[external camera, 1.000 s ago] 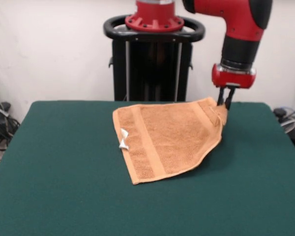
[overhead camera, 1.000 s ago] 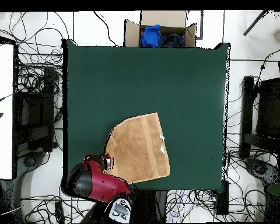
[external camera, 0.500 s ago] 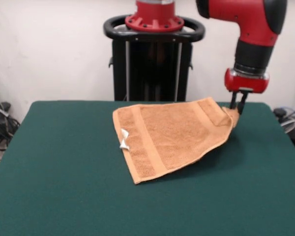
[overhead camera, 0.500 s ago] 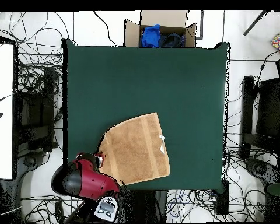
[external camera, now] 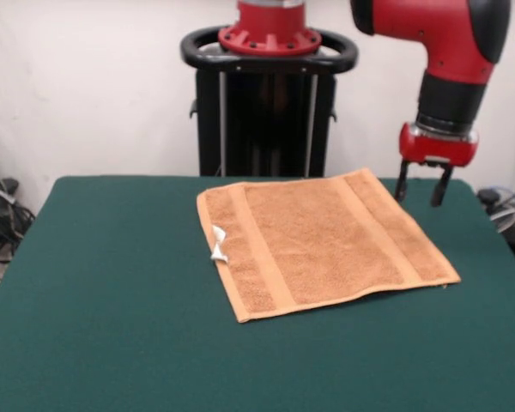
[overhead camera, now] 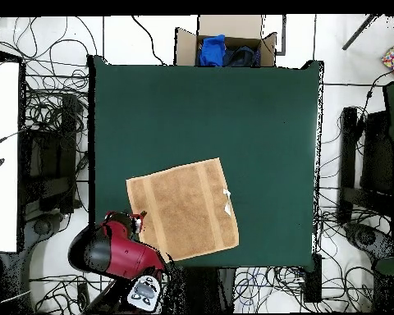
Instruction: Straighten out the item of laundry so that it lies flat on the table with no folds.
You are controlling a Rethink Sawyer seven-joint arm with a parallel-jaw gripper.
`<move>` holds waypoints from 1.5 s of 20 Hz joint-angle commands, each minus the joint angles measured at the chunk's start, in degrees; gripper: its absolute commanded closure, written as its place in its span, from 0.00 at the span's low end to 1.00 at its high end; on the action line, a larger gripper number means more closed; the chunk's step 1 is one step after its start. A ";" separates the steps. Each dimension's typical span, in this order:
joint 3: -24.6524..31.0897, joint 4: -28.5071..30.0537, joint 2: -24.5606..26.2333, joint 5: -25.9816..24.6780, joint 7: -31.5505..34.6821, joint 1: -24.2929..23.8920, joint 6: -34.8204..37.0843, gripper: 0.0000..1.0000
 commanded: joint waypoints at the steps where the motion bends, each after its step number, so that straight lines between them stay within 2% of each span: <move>1: 0.08 -5.17 1.39 5.16 16.07 1.71 1.32 0.00; 8: 2.01 -2.30 -1.07 1.93 16.16 -2.03 1.71 0.00; 12: 1.12 2.88 -6.32 -4.47 12.05 -8.59 3.27 0.00; 18: 0.77 5.69 -11.93 -15.70 6.58 -18.75 4.82 0.00; 23: 0.41 5.66 -13.52 -19.82 7.09 -21.05 5.48 0.00; 27: 0.05 5.79 -13.24 -20.78 9.10 -20.86 4.69 0.00; 30: 1.75 6.99 -13.39 -22.54 10.76 -22.52 2.78 0.00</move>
